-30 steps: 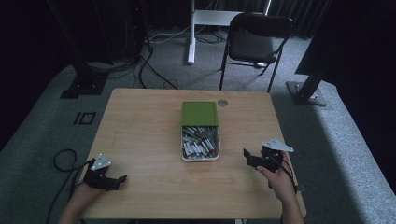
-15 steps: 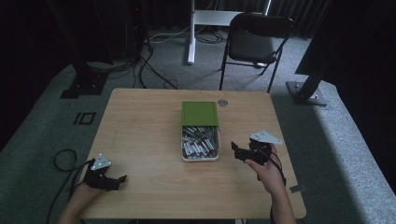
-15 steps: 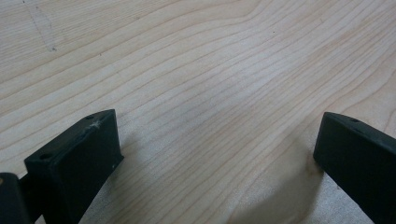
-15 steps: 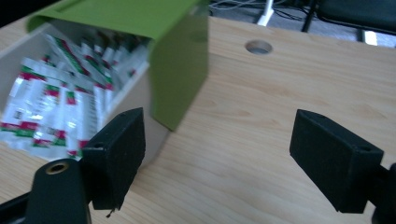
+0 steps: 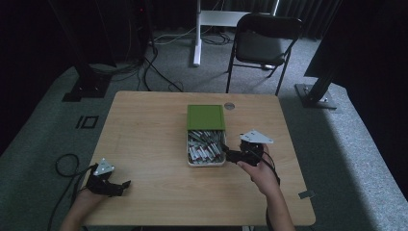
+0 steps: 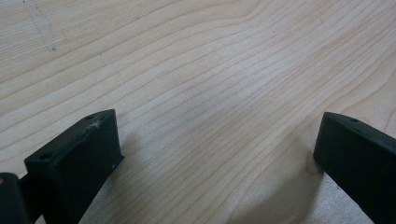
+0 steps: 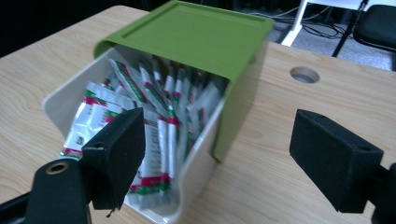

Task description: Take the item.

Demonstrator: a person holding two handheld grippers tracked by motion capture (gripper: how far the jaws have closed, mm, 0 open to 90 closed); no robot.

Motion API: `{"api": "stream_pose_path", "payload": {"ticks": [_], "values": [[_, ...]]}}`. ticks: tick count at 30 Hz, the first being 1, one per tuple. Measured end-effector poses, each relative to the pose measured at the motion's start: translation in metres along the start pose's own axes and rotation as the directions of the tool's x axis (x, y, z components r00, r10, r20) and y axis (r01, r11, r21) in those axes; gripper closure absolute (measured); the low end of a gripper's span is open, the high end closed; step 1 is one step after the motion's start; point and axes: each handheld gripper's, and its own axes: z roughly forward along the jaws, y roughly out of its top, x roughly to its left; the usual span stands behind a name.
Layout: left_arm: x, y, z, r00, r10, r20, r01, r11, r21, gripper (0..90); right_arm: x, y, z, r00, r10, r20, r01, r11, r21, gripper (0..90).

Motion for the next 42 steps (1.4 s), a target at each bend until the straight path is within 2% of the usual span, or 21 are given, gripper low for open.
{"api": "stream_pose_path", "payload": {"ticks": [16, 22, 24, 25, 30, 32, 38, 41, 42], "values": [[0.0, 0.0, 0.0, 1.0, 0.003, 0.0, -0.003, 1.0, 0.001, 1.4, 0.033, 0.004, 0.024, 0.996, -0.059, -0.067, 0.06, 0.9981, 0.016, 25.0], [0.0, 0.0, 0.0, 1.0, 0.001, 0.0, -0.001, 1.0, 0.0, 1.4, 0.04, -0.001, 0.031, 0.9944, -0.081, -0.068, 0.083, 0.9961, 0.03, 39.7], [0.0, 0.0, 0.0, 1.0, 0.001, 0.0, -0.001, 1.0, 0.0, 1.4, 0.042, -0.003, 0.033, 0.9928, -0.101, -0.064, 0.103, 0.994, 0.035, 46.1], [0.0, 0.0, 0.0, 1.0, 0.001, 0.0, -0.001, 1.0, 0.0, 1.4, 0.042, -0.004, 0.035, 0.9915, -0.11, -0.071, 0.112, 0.9931, 0.034, 53.5], [0.0, 0.0, 0.0, 1.0, 0.001, 0.0, -0.001, 1.0, 0.0, 1.4, 0.046, -0.011, 0.041, 0.9892, -0.123, -0.081, 0.128, 0.9892, 0.071, 66.6], [0.0, 0.0, 0.0, 1.0, 0.001, 0.0, -0.001, 1.0, 0.0, 1.4, 0.046, -0.014, 0.044, 0.9893, -0.114, -0.091, 0.121, 0.9895, 0.079, 70.0], [0.0, 0.0, 0.0, 1.0, 0.001, 0.0, -0.001, 1.0, 0.0, 1.4, 0.046, -0.022, 0.056, 0.9935, -0.097, -0.059, 0.103, 0.9877, 0.117, 77.7], [0.0, 0.0, 0.0, 1.0, 0.001, 0.0, -0.001, 1.0, 0.0, 1.4, 0.046, -0.026, 0.06, 0.9938, -0.102, -0.044, 0.107, 0.9863, 0.125, 79.8], [0.0, 0.0, 0.0, 1.0, 0.001, 0.0, -0.001, 1.0, 0.0, 1.4, 0.047, -0.026, 0.06, 0.9926, -0.117, -0.033, 0.12, 0.9845, 0.128, 79.5]]}}
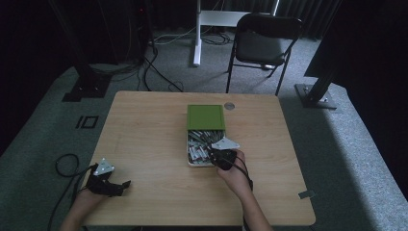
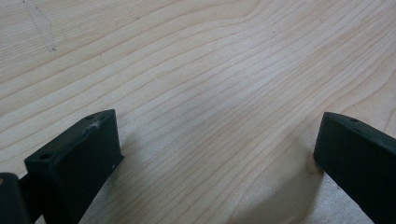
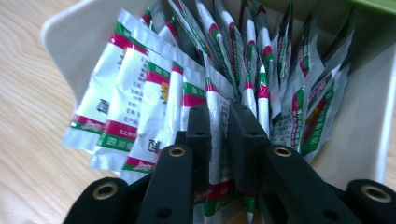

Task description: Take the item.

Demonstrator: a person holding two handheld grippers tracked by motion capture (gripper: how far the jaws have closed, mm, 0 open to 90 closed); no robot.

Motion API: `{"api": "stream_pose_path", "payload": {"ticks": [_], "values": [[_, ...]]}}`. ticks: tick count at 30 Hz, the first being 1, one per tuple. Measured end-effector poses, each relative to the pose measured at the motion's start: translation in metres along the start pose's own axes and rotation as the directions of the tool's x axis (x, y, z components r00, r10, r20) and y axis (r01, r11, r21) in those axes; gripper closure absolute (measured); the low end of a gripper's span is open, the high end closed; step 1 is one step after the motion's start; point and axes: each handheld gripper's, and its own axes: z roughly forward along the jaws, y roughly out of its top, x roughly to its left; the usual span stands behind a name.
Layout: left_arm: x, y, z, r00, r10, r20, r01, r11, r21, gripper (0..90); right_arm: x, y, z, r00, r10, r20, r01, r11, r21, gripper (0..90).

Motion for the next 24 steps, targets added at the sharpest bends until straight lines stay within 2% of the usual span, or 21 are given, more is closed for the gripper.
{"api": "stream_pose_path", "payload": {"ticks": [4, 8, 10, 14, 19, 24], "values": [[0.0, 0.0, 0.0, 1.0, 0.002, 0.0, -0.002, 1.0, 0.001, 1.4, 0.006, 0.001, 0.003, 0.9982, -0.032, 0.05, 0.031, 0.9994, 0.014, 78.6], [0.0, 0.0, 0.0, 1.0, 0.0, 0.0, 0.0, 1.0, 0.0, 1.4, 0.01, 0.001, 0.007, 0.9956, -0.051, 0.079, 0.048, 0.9984, 0.028, 77.9], [0.0, 0.0, 0.0, 1.0, 0.0, 0.0, 0.0, 1.0, 0.0, 1.4, 0.012, 0.002, 0.008, 0.9929, -0.068, 0.097, 0.065, 0.9973, 0.034, 79.7], [0.0, 0.0, 0.0, 1.0, 0.0, 0.0, 0.0, 1.0, 0.0, 1.4, 0.012, 0.004, 0.008, 0.991, -0.06, 0.12, 0.054, 0.9974, 0.048, 87.6], [0.0, 0.0, 0.0, 1.0, 0.0, 0.0, 0.0, 1.0, 0.0, 1.4, 0.009, 0.007, 0.003, 0.9954, -0.012, 0.095, 0.009, 0.9994, 0.035, 88.7], [0.0, 0.0, 0.0, 1.0, 0.0, 0.0, 0.0, 1.0, 0.0, 1.4, 0.007, 0.013, -0.005, 0.9976, 0.012, 0.067, -0.013, 0.9999, 0.007, 88.8]]}}
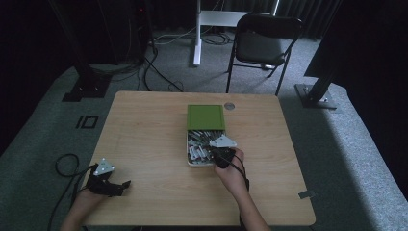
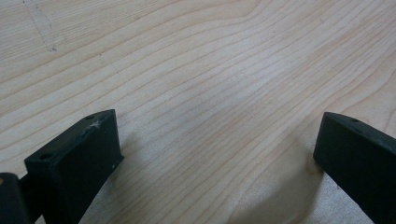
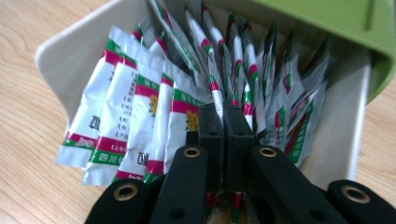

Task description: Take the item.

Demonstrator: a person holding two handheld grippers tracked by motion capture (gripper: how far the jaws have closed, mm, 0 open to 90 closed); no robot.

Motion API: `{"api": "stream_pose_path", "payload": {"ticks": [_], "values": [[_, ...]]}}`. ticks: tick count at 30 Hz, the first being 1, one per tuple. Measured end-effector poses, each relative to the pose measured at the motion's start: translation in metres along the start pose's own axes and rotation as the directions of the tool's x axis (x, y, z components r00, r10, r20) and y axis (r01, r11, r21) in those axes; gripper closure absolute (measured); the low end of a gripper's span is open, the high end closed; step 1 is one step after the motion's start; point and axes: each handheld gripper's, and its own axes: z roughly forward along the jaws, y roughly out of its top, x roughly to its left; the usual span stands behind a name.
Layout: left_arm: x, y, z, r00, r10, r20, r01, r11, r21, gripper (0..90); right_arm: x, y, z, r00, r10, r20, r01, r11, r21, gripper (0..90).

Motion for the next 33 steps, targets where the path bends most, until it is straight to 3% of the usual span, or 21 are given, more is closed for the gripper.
{"api": "stream_pose_path", "payload": {"ticks": [8, 14, 24, 33], "values": [[0.0, 0.0, 0.0, 1.0, 0.002, 0.0, -0.002, 1.0, 0.0, 1.4, -0.003, 0.011, -0.013, 0.9996, 0.02, -0.021, -0.02, 0.9992, -0.033, 89.0], [0.0, 0.0, 0.0, 1.0, 0.0, 0.0, 0.0, 1.0, 0.0, 1.4, -0.005, 0.024, -0.029, 0.9988, 0.034, -0.035, -0.037, 0.9949, -0.094, 89.3], [0.0, 0.0, 0.0, 1.0, 0.001, 0.0, -0.001, 1.0, 0.0, 1.4, -0.03, 0.048, -0.062, 0.994, 0.094, -0.056, -0.103, 0.9729, -0.207, 89.4], [0.0, 0.0, 0.0, 1.0, 0.001, 0.0, -0.001, 1.0, 0.0, 1.4, -0.067, 0.048, -0.069, 0.9876, 0.156, -0.01, -0.155, 0.9629, -0.221, 89.4]]}}
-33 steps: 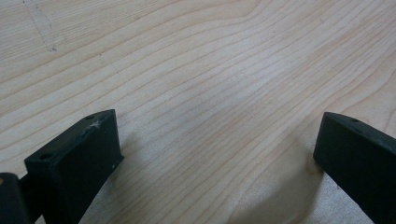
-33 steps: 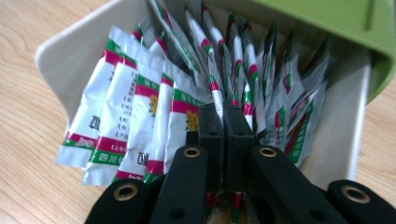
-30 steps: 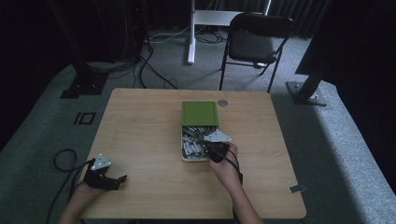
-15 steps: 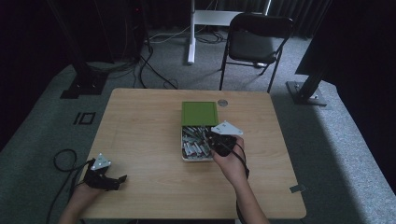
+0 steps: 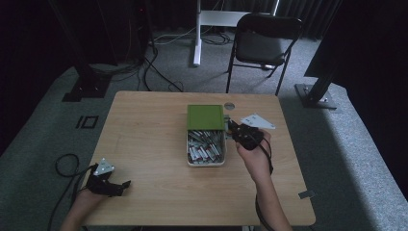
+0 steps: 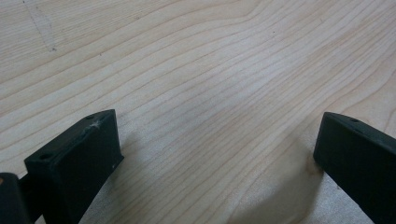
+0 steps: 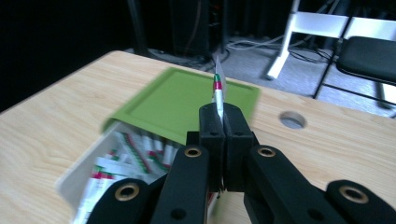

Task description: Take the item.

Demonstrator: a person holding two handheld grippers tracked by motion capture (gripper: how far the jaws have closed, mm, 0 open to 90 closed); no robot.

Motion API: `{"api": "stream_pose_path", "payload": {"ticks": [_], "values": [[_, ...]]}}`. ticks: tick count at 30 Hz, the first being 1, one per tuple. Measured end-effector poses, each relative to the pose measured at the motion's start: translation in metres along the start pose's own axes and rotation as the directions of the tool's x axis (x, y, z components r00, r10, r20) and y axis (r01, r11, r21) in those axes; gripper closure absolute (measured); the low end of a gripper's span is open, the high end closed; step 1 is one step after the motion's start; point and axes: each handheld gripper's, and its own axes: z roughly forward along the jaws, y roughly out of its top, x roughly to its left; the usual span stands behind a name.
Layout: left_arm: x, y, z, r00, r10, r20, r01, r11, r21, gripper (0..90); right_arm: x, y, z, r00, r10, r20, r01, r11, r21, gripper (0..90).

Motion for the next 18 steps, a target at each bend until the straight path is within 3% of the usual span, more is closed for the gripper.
{"api": "stream_pose_path", "payload": {"ticks": [9, 18], "values": [[0.0, 0.0, 0.0, 1.0, 0.001, 0.0, -0.001, 1.0, 0.001, 1.4, -0.033, -0.025, 0.01, 0.9969, 0.07, 0.037, -0.071, 0.997, 0.031, 89.4], [0.0, 0.0, 0.0, 1.0, -0.001, 0.0, 0.001, 1.0, 0.0, 1.4, -0.041, -0.063, 0.035, 0.992, 0.123, 0.028, -0.125, 0.9887, 0.082, 89.3]]}}
